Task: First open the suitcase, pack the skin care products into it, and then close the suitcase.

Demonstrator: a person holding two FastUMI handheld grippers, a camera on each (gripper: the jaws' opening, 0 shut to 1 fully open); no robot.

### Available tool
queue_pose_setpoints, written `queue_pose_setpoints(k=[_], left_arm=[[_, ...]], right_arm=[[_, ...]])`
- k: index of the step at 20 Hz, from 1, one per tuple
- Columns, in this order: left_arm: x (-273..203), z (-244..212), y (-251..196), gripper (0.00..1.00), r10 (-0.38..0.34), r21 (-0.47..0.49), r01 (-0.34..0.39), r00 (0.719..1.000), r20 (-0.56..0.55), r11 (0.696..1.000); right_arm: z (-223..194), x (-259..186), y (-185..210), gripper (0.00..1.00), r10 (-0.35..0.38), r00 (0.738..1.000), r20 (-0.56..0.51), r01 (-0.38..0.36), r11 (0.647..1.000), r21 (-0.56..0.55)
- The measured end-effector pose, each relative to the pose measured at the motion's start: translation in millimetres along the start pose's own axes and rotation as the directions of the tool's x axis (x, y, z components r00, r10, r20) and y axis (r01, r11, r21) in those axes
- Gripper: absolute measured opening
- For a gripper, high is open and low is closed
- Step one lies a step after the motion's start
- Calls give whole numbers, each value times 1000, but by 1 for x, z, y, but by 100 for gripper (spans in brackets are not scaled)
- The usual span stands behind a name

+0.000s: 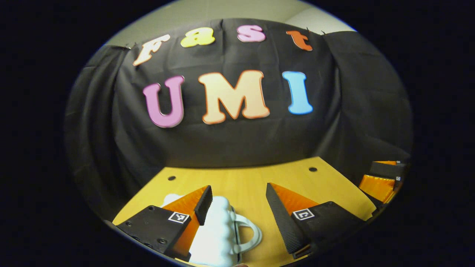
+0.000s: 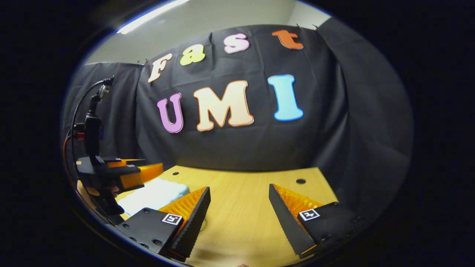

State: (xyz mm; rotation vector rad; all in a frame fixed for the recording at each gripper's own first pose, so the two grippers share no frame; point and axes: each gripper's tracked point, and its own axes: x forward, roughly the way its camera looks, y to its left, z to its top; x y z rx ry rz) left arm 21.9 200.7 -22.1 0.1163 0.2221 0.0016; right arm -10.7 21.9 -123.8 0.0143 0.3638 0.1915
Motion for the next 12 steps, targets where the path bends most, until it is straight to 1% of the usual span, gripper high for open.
queue_pose_setpoints(k=[1,3,5,6,7,10,12], left_arm=[[-7,14,2,85,24,1,-24,999,40,1000],[-15,36,-4,86,8,8,-9,996,89,1000],[-19,52,-10,87,-26,11,25,993,114,1000],[-18,61,-12,87,-45,9,44,991,130,999],[-18,69,-12,87,-63,13,62,988,141,998],[-19,78,-10,87,-106,34,101,980,167,994],[-20,75,-8,88,-130,51,124,979,159,991]], right_arm=[[15,-1,-2,98,-17,999,44,19,999,-32],[48,-10,-1,98,-45,989,141,54,997,-62],[75,-17,5,97,-71,974,216,84,995,-54],[82,-19,8,94,-83,969,235,95,995,-43],[89,-20,10,97,-99,964,247,109,994,-28],[103,-29,18,97,-135,953,273,138,990,7],[110,-33,20,97,-159,945,287,166,986,0]])
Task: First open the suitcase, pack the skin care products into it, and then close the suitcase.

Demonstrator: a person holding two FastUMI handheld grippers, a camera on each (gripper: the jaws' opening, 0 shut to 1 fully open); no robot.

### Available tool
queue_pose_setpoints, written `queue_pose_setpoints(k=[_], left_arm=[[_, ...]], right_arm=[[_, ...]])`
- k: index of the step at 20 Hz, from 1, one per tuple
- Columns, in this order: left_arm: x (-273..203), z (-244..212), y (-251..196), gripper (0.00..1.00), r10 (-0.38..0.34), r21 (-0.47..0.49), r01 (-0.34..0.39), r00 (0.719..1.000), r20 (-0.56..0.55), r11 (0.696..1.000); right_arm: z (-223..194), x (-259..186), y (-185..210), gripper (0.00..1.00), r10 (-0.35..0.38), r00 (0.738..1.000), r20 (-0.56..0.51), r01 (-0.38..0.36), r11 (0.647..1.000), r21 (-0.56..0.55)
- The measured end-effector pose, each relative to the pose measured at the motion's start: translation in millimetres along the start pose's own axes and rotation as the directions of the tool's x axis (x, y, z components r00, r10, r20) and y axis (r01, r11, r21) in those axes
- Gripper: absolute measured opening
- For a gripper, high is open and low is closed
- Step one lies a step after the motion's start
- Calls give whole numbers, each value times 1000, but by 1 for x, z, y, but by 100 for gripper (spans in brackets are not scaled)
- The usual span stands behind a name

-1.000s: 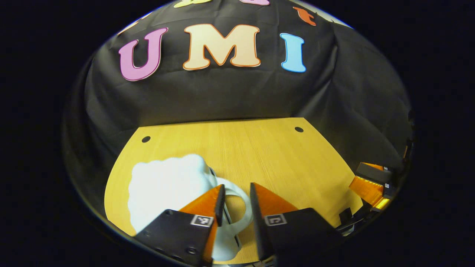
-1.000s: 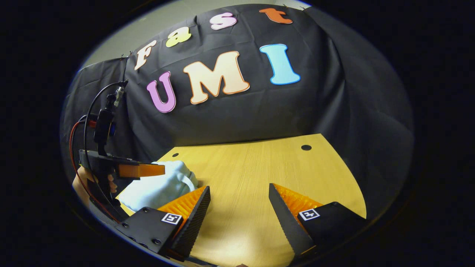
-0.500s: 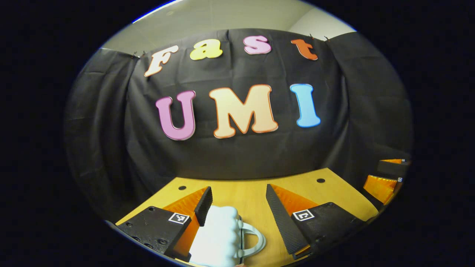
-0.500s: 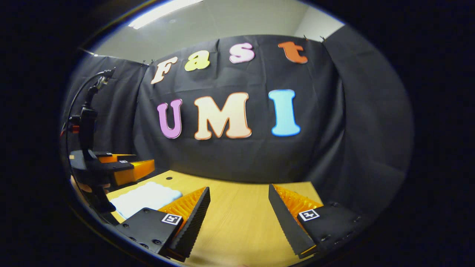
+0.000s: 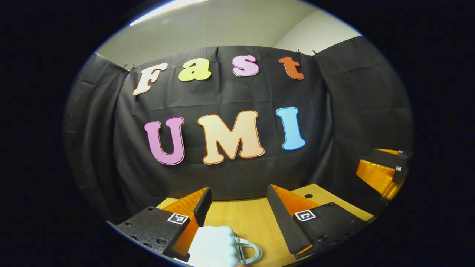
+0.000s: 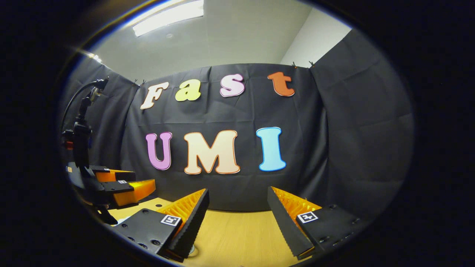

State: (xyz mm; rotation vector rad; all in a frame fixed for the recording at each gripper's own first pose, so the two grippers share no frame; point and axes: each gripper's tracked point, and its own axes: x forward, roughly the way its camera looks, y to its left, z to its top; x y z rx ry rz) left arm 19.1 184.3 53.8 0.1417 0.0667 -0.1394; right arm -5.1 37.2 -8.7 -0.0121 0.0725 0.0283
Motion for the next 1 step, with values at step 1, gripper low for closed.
queue_pose_setpoints(k=[1], left_arm=[[0,-2,3,88,-9,3,9,1000,-2,1000]], right_arm=[[4,-2,3,98,-6,1000,9,6,1000,-7]])
